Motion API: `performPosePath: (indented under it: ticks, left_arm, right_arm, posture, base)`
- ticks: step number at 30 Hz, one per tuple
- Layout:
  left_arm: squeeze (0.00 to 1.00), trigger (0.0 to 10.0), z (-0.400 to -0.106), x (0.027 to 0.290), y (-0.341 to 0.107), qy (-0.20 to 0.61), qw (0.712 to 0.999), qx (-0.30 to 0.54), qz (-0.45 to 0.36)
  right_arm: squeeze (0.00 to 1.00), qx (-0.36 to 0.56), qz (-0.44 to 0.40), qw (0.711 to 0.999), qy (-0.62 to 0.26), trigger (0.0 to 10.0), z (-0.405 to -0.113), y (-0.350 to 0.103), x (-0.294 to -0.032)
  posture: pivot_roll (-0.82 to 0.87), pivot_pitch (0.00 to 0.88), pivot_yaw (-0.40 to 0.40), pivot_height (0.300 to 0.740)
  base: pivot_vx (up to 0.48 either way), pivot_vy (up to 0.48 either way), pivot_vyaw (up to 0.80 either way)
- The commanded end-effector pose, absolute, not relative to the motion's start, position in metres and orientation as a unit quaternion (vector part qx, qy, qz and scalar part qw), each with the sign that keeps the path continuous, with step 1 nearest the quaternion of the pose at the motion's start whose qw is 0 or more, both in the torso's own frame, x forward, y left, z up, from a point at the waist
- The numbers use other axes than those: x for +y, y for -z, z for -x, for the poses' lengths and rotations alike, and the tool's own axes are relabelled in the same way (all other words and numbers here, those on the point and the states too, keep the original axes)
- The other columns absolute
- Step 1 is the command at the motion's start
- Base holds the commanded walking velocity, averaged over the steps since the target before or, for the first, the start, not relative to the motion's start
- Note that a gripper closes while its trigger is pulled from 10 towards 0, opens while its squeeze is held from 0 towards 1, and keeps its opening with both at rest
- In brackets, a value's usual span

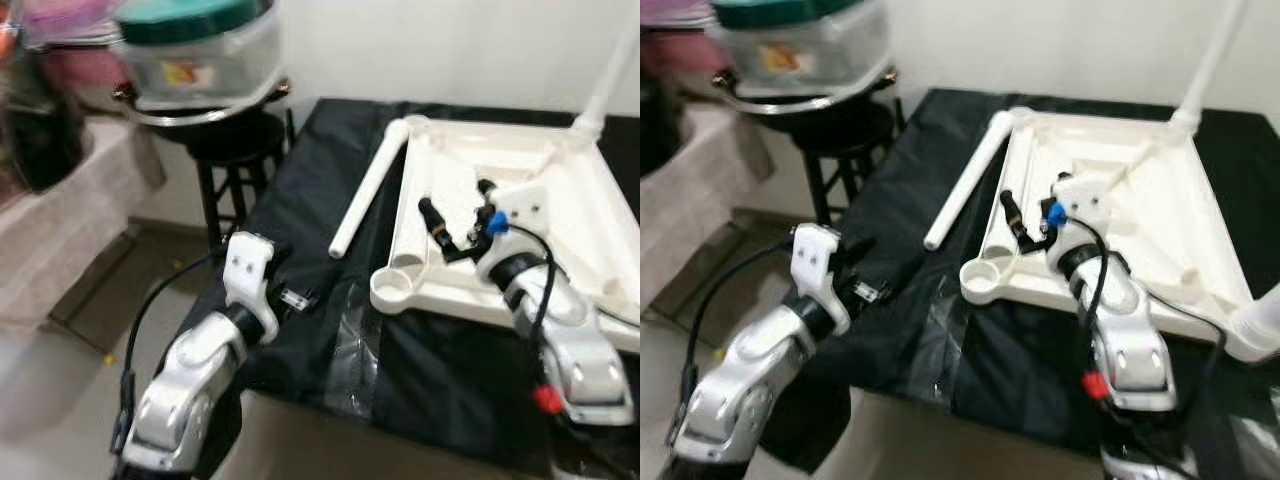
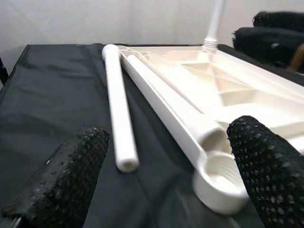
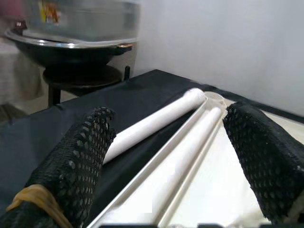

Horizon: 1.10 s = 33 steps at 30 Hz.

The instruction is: Building children table

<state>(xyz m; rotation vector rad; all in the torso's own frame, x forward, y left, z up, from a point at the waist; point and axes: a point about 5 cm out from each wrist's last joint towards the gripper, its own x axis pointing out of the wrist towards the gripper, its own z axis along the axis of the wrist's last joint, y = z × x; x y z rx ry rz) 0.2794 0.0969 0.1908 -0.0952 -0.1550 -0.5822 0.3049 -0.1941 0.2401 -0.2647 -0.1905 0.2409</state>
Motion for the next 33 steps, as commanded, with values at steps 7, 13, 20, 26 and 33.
performPosePath:
  ticks: [7, 13, 20, 26, 33]
  left_arm:
    - [0.0, 10.0, -0.271, 0.113, -0.163, 0.284, 0.958, -0.026, -0.014]
    - [0.0, 10.0, -0.273, 0.128, -0.16, 0.243, 0.97, -0.022, -0.019]
    - [0.0, 10.0, -0.268, 0.122, -0.162, 0.263, 0.964, -0.025, -0.016]
    - [0.0, 10.0, -0.253, 0.11, -0.163, 0.343, 0.939, -0.021, -0.025]
    - [0.0, 10.0, -0.238, 0.102, -0.158, 0.418, 0.907, -0.005, -0.058]
  right_arm:
    - [0.0, -0.07, 0.193, 0.956, -0.211, 10.0, -0.299, -0.25, -0.186]
    - [0.0, -0.015, 0.371, 0.865, -0.339, 10.0, -0.279, -0.237, -0.182]
    - [0.0, 0.054, 0.464, 0.827, -0.313, 10.0, -0.292, -0.222, -0.192]
    - [0.0, 0.097, 0.494, 0.801, -0.323, 10.0, -0.296, -0.22, -0.2]
    - [0.0, 0.054, 0.496, 0.789, -0.358, 10.0, -0.301, -0.222, -0.177]
  posture:
    - [-0.03, 0.139, 0.028, 0.74]
    - [-0.03, 0.153, 0.025, 0.74]
    - [-0.03, 0.17, 0.026, 0.74]
    - [-0.02, 0.181, 0.023, 0.74]
    - [-0.02, 0.194, 0.031, 0.74]
  base:
    - [0.0, 0.0, -0.46]
    - [0.0, 0.0, 0.0]
    - [0.0, 0.0, 0.0]
    - [0.0, 0.0, 0.0]
    - [0.0, 0.0, 0.0]
